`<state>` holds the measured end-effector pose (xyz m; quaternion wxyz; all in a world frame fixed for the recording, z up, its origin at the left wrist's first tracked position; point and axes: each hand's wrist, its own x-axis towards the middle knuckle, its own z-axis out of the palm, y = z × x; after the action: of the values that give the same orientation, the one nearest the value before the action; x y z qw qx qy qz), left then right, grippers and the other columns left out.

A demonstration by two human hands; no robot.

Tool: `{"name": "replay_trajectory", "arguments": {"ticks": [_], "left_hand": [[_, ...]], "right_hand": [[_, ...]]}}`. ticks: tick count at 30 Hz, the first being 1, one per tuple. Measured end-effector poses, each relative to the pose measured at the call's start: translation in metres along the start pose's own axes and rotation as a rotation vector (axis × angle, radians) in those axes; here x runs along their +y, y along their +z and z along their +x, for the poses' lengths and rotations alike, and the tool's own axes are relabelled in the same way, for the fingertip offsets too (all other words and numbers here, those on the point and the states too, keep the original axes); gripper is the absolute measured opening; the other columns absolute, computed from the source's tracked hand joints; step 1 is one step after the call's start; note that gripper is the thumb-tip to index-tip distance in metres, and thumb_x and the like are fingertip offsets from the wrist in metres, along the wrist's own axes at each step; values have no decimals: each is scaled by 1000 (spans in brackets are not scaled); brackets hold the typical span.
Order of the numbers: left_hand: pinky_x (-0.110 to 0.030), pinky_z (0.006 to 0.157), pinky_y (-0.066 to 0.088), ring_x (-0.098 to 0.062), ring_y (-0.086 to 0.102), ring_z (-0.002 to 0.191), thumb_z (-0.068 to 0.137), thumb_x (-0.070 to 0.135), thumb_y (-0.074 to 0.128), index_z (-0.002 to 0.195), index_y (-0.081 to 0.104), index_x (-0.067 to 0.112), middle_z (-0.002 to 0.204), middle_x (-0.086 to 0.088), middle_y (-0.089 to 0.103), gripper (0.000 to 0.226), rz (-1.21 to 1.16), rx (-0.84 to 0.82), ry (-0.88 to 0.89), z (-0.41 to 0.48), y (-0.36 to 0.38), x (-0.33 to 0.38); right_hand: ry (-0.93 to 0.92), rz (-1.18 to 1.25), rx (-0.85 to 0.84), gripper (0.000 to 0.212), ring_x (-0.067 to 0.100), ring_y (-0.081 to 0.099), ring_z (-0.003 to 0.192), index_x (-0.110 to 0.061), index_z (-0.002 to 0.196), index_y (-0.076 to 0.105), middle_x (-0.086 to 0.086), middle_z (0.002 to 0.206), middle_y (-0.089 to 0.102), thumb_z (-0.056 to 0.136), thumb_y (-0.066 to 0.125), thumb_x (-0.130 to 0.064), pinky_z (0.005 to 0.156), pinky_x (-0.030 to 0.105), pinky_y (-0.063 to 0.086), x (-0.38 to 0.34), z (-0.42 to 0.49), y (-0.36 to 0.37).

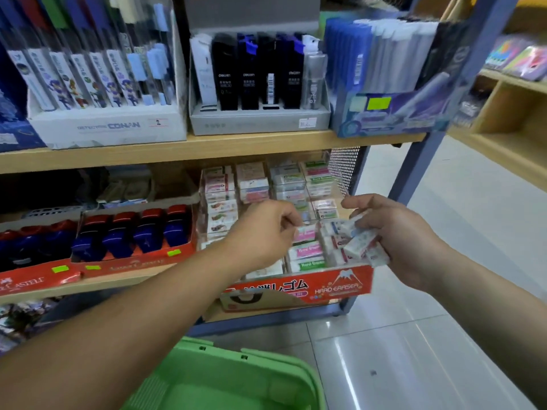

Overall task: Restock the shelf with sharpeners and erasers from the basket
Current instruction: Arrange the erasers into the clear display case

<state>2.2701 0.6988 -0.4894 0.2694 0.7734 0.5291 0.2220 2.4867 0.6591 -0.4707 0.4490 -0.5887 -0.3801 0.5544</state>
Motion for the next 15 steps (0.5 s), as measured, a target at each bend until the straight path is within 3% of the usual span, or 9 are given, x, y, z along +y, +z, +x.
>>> {"name": "replay_trajectory", "arguments": {"ticks": [4,7,12,15], "left_hand": [[-38,81,58,-13,64,92,97,17,65,99,79,26,100,8,69,17,236,50,84,3,10,-2],[-38,78,56,-18,58,101,99,22,64,106,79,31,109,5,56,19,451,46,140,3,18,0],[-35,76,54,-17,57,102,96,39,67,108,77,33,109,7,55,16,487,53,137,3,12,1],[-32,72,50,-16,59,96,95,43,68,99,79,34,99,9,56,14,466,36,92,1,12,-1]], "right_hand": [[25,96,-15,36,34,79,89,-18,110,72,6,99,80,95,49,5,68,42,61,7,-2,-6],[16,107,-46,39,33,79,91,-18,114,72,6,106,79,95,47,5,70,43,60,10,-2,-7],[-11,73,-110,41,33,79,93,-24,122,70,3,113,76,100,53,6,71,47,64,10,-1,-4],[-16,54,-156,44,32,79,94,-27,126,68,2,117,73,100,56,6,70,47,65,11,-1,-3]]}}
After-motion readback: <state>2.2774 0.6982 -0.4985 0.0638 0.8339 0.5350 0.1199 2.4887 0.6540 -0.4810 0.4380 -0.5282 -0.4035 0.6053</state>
